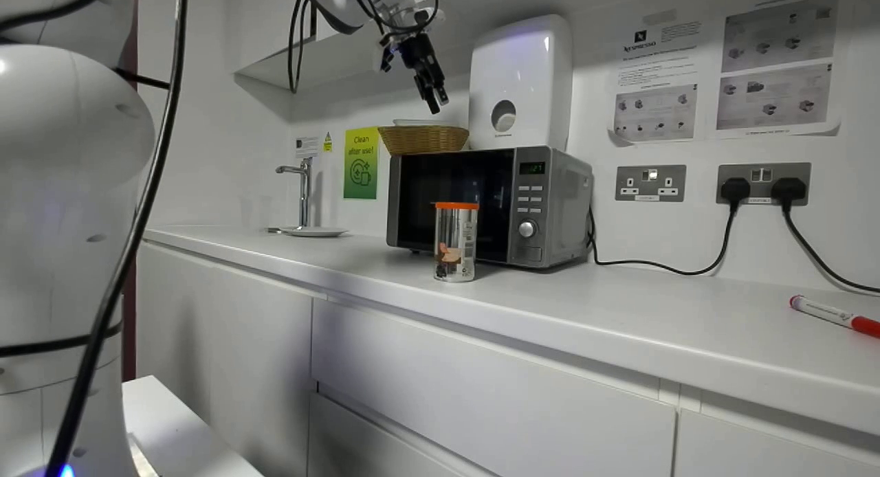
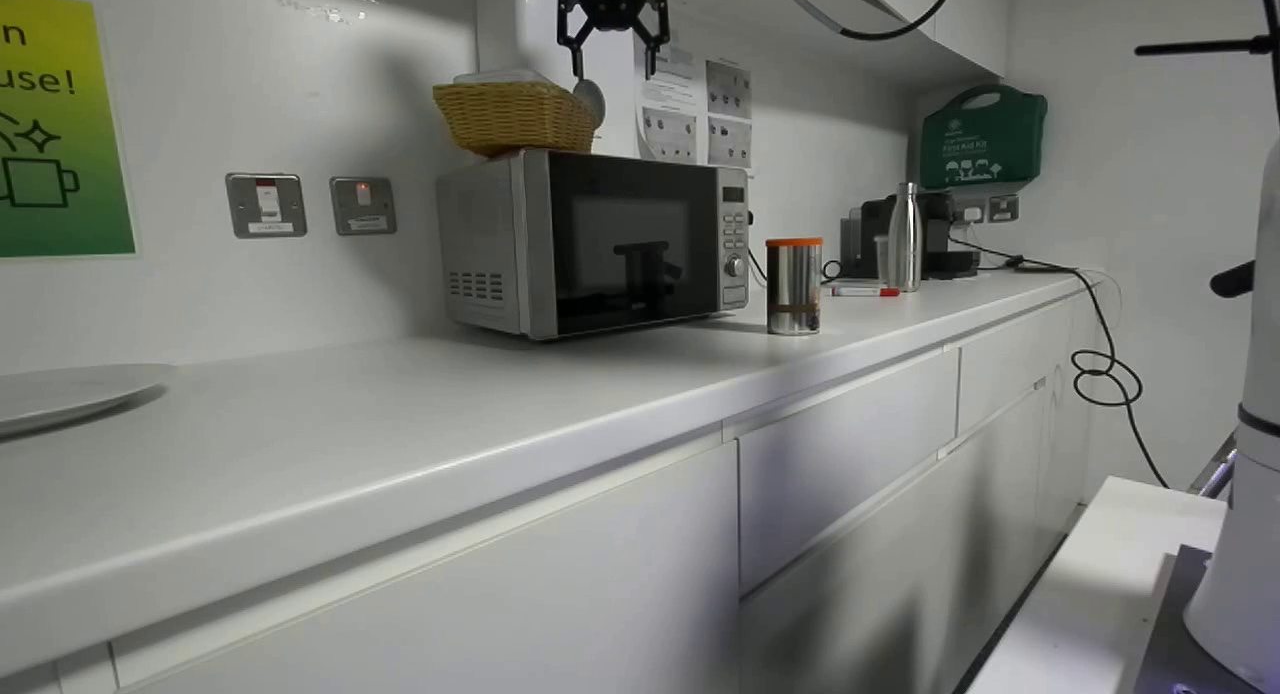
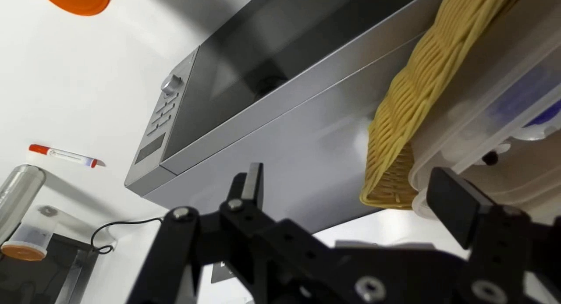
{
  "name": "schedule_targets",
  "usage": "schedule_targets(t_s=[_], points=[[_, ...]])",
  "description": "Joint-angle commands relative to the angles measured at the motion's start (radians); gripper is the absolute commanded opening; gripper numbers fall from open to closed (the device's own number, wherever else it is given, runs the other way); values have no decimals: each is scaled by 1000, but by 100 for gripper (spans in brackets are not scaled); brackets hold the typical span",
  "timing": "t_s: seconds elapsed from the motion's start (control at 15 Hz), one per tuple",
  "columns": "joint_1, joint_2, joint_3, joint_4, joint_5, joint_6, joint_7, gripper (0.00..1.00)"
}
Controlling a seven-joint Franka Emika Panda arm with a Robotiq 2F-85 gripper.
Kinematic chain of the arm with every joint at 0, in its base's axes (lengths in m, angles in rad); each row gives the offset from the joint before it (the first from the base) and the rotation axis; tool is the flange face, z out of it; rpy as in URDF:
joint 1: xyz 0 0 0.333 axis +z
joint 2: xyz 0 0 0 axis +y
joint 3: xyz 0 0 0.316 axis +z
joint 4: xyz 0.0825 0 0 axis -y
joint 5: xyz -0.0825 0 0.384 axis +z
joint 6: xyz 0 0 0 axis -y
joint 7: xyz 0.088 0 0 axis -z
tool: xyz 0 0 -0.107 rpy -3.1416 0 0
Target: Put the things on top of the microwave onto the counter in front of the microwave
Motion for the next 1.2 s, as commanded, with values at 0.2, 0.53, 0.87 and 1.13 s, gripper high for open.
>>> schedule_targets(t_s=[0.2, 0.53, 0.87, 1.13], points=[[59, 96, -24, 139, -9, -67, 0, 100], [99, 164, -32, 208, 3, -98, -8, 100], [129, 213, -46, 261, 16, -129, -20, 75], [109, 229, -21, 272, 9, -134, -21, 51]])
